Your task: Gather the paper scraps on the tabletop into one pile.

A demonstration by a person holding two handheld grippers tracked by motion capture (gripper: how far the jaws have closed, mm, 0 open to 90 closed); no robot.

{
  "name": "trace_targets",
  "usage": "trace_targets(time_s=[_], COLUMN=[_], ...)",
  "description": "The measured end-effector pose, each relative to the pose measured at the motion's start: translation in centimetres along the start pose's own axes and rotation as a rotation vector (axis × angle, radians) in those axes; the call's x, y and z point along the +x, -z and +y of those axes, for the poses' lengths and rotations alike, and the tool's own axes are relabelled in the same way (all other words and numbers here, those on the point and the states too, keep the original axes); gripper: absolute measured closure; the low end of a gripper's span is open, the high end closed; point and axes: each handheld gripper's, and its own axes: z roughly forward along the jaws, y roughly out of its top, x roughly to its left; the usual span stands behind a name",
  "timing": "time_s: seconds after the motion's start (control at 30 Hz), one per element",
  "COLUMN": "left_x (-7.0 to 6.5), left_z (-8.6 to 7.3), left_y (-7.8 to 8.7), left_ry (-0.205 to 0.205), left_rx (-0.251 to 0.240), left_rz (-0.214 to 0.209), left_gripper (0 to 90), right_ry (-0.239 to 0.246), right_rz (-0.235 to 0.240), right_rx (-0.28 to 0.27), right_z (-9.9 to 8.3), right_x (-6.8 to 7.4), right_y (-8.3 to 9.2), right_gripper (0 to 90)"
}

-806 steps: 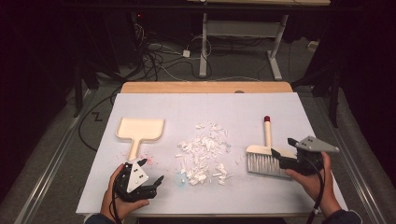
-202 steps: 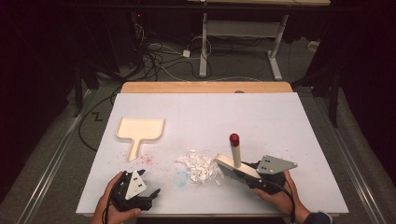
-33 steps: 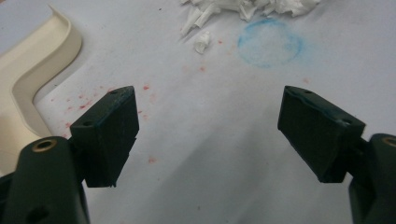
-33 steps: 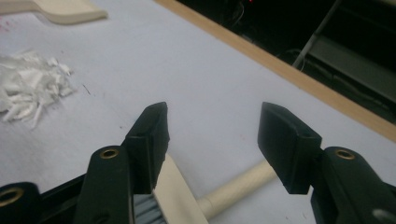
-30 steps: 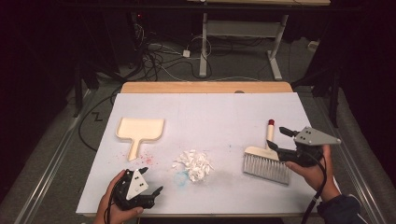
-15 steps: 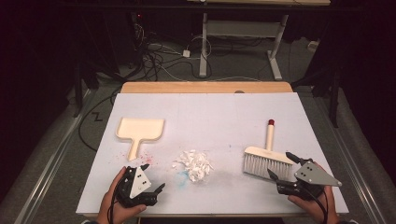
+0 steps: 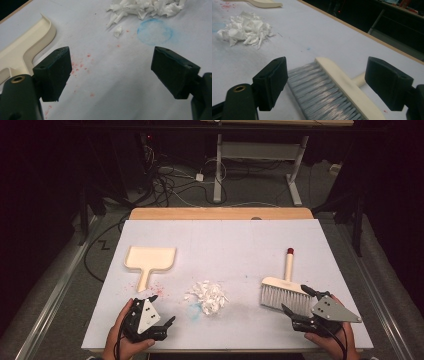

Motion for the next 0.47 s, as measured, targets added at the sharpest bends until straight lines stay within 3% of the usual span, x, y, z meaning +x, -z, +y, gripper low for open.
trace_targets(time_s=[0.47], left_x=[0.03], left_z=[0.13], left_y=[-0.33], left_ry=[-0.001], left_rx=[0.009], left_rz=[0.002], left_gripper=[16.1], right_ry=[0.017], right_rz=[-0.019], right_rx=[0.032], right_z=[-0.22], right_x=[-0.01], right_y=[-0.4], right_gripper=[19.1])
